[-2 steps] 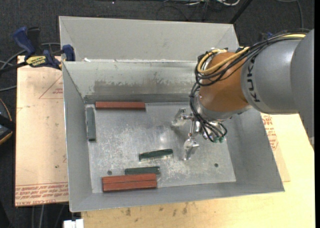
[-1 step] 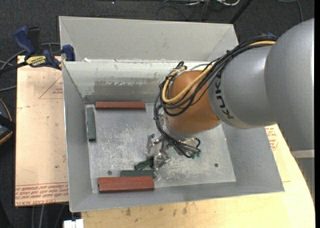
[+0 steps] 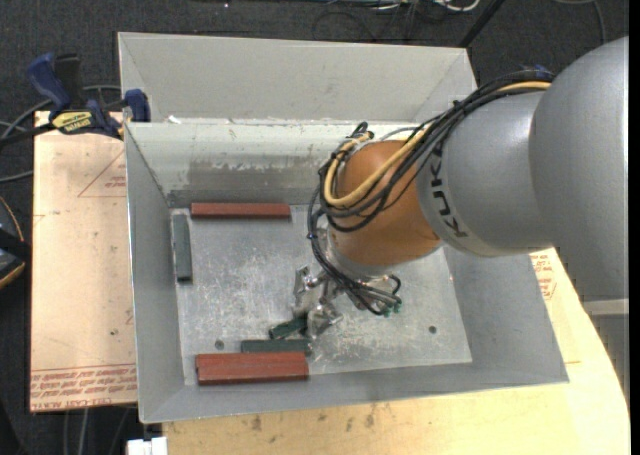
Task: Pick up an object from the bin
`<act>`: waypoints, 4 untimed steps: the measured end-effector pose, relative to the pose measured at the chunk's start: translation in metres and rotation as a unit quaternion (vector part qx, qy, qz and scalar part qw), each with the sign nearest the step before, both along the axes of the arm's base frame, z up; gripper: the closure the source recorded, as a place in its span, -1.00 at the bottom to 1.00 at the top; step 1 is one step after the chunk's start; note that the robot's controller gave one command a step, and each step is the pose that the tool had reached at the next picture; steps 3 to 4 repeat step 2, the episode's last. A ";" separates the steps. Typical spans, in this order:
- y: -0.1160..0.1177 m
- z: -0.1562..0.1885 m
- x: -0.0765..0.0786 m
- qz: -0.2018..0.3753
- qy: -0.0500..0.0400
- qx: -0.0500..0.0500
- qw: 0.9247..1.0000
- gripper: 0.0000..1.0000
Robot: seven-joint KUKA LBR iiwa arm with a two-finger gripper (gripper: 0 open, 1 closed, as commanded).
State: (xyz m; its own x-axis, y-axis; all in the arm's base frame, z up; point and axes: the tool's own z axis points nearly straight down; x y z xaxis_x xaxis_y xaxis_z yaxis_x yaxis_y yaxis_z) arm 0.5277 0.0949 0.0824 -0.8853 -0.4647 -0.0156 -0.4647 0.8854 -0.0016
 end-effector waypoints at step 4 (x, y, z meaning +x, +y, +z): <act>0.007 0.172 -0.021 -0.019 0.005 -0.002 1.000 1.00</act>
Offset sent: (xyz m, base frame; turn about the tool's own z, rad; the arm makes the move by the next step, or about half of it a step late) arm -0.0225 0.0065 0.1716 0.0384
